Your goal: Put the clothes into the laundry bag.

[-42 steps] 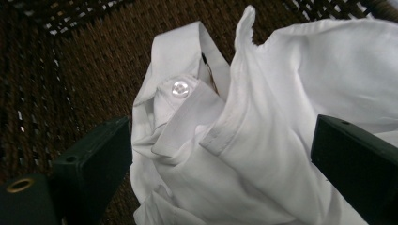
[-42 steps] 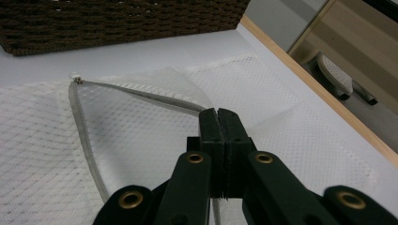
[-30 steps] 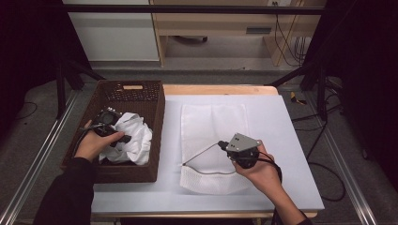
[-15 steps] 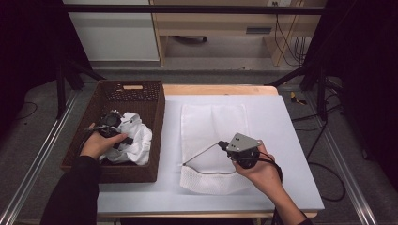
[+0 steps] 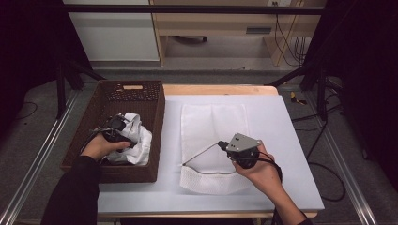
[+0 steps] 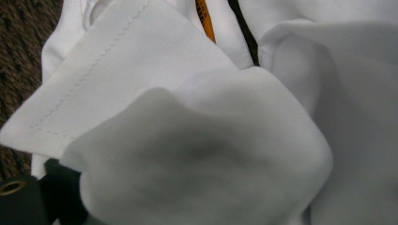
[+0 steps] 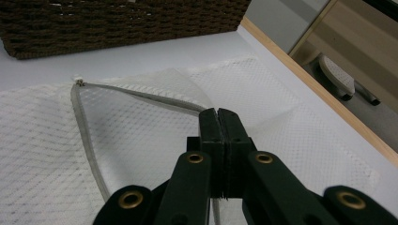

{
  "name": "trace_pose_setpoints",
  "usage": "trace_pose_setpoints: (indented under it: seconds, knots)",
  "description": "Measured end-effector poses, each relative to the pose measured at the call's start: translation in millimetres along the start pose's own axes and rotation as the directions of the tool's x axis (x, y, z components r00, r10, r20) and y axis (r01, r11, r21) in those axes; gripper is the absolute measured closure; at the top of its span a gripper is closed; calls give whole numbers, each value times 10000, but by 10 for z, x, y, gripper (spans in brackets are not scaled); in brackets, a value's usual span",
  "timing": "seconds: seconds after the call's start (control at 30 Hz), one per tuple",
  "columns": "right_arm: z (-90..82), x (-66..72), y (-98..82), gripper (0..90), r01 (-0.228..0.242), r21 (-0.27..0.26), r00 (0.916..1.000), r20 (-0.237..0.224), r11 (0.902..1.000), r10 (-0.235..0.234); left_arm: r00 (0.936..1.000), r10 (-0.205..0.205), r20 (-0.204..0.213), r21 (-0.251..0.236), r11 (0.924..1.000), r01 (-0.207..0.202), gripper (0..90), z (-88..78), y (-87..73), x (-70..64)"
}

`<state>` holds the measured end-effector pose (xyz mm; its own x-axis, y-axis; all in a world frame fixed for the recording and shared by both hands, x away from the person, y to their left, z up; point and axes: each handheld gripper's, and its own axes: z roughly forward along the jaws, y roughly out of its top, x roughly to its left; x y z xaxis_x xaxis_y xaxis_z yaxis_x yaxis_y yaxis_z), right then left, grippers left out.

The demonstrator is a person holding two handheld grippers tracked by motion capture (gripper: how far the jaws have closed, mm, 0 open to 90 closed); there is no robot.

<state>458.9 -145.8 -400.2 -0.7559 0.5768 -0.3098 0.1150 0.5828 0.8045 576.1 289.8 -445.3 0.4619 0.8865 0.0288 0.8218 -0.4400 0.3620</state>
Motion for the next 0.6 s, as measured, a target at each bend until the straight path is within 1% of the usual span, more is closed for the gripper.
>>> trace_pose_setpoints:
  seconds: [0.13,0.2,0.27,0.33,0.43,0.53,0.6]
  knots:
    - [2,1,0,900,7,10,10000,-3,10000,-7,9999,145,63,257,9996,-147,176,-20,20,-17]
    - [2,0,0,900,-2,9,10000,-2,10000,2,9996,289,62,337,9990,-291,270,-36,35,-41]
    - [0,-2,-1,900,-2,6,10000,6,10000,2,9987,491,117,438,9978,-496,392,-57,53,-64]
    - [-1,-5,-3,900,-11,-10,10000,11,10000,11,9979,645,-1,576,9963,-644,473,-75,68,-92]
    - [1,-7,-3,900,-9,-9,10000,-8,10000,9,9974,688,-199,618,9958,-675,601,-107,81,-109]
    - [6,-7,-2,900,-22,-2,10000,-17,10000,22,9960,798,-400,642,9950,-771,650,-120,96,-134]
    - [8,-11,-4,900,-15,-7,10000,-27,10000,15,9946,895,-533,630,9943,-861,665,-134,107,-153]
